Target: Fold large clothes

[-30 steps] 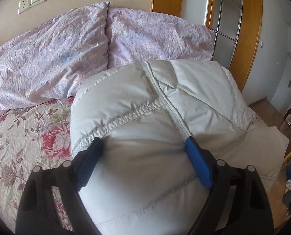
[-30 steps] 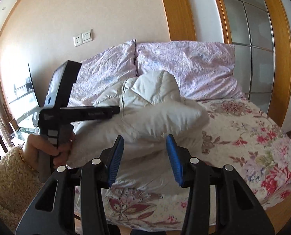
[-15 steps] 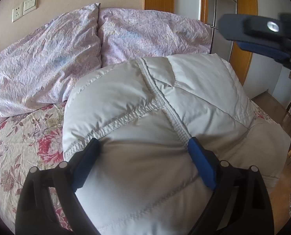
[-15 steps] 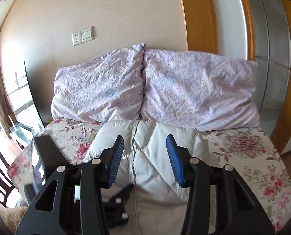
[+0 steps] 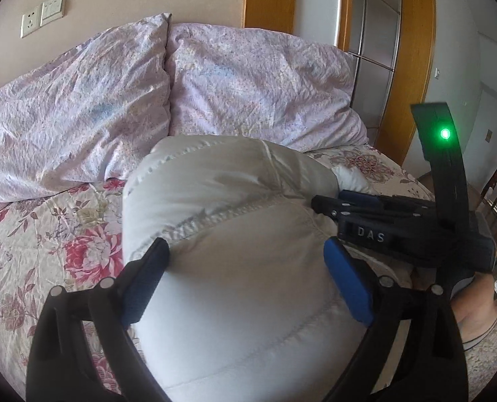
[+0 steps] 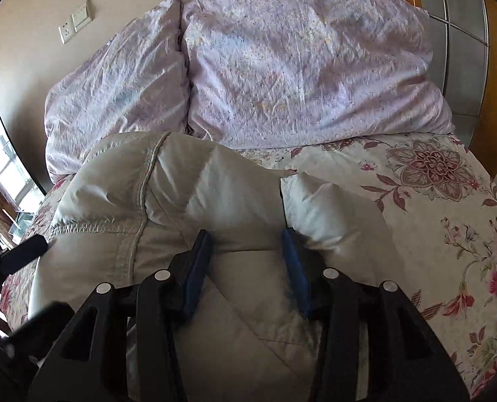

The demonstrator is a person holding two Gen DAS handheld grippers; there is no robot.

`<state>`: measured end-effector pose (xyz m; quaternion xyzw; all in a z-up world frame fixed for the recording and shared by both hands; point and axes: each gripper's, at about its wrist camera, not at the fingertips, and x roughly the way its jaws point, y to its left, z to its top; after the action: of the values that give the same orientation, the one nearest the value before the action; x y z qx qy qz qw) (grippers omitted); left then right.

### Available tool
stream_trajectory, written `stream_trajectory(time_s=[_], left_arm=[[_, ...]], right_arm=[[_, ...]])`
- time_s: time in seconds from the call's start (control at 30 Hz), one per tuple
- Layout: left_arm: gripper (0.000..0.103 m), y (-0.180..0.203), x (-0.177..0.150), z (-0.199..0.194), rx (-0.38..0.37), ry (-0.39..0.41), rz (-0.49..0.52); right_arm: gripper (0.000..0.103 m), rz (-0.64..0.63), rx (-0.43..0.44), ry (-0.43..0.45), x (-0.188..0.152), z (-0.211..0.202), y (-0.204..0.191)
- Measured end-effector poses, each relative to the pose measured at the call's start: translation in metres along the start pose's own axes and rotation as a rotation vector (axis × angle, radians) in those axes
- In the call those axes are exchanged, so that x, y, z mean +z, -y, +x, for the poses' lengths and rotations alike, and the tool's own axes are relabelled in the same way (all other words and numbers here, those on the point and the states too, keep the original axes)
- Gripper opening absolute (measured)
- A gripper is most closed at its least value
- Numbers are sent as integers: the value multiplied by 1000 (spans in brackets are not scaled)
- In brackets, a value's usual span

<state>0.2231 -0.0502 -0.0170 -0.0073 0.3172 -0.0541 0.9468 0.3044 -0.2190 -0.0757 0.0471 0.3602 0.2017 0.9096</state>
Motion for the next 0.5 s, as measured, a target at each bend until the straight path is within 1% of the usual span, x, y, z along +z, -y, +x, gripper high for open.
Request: stream_trajectory(time_s=[0.07,0.17,0.3,0.37,0.4,0.5], left_arm=[[93,-11,6,-1,26,5,-19],[93,-22,16,1,90,3,-27],[93,-25,22,14,108,-18,-17],[94,-21,16,29,99,-57,-2],[95,-17,11,39,107,-79,11],[96,-3,0,53,185,-49,78]], right_arm=[[46,17,14,2,-3,2,6],[46,19,21,4,-3,4,9],[46,19,26,4,-3,10,11],[46,15,36,12,-5,12,13],[46,9,35,20,-5,12,13],[46,4,16,34,-7,16,15]])
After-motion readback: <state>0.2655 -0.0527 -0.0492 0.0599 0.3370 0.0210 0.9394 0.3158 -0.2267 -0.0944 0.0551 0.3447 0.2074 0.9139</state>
